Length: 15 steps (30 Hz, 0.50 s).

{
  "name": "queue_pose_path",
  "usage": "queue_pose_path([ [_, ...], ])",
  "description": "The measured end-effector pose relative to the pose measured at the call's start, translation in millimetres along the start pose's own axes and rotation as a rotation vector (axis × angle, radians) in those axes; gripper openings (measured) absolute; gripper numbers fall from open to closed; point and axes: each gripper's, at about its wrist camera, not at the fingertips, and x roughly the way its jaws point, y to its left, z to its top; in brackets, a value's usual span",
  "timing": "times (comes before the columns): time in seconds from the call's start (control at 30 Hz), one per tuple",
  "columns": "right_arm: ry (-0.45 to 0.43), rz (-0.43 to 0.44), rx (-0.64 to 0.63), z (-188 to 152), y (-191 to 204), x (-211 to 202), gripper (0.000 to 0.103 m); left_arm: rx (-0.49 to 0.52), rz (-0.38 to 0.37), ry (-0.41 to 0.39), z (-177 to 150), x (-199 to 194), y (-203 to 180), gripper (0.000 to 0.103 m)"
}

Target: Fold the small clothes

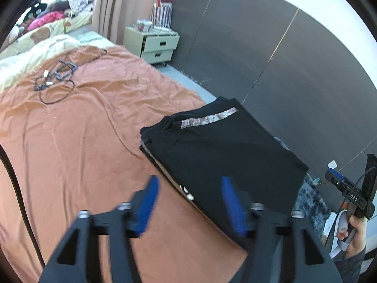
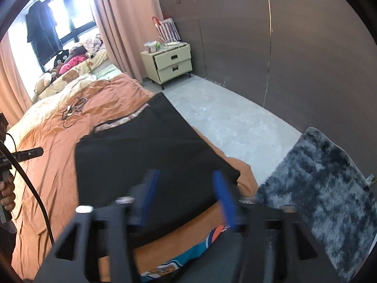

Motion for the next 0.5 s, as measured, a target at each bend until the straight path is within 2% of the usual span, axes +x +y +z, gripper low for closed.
queue_pose_path([
  [0.07, -0.013, 0.013, -0.008, -13, 8, -11, 0.075, 0.029, 0.005, -0.027, -7, -24, -6, 0.083],
  [0.17, -0.037, 0.018, -0.023, -28, 20, -27, 0.089, 0.065, 0.041, -0.070, -18, -57, -12, 0.102],
  [0.27, -0.063, -0.014, -0.037, -47, 32, -45, 0.103, 0.075, 0.036, -0.104, -32, -92, -14, 0.103],
  [0.5, -0.088, 0.002, -0.046, -84, 54, -86, 0.103, 0.124, 0.057, -0.165, -77, -165, -23, 0.103],
])
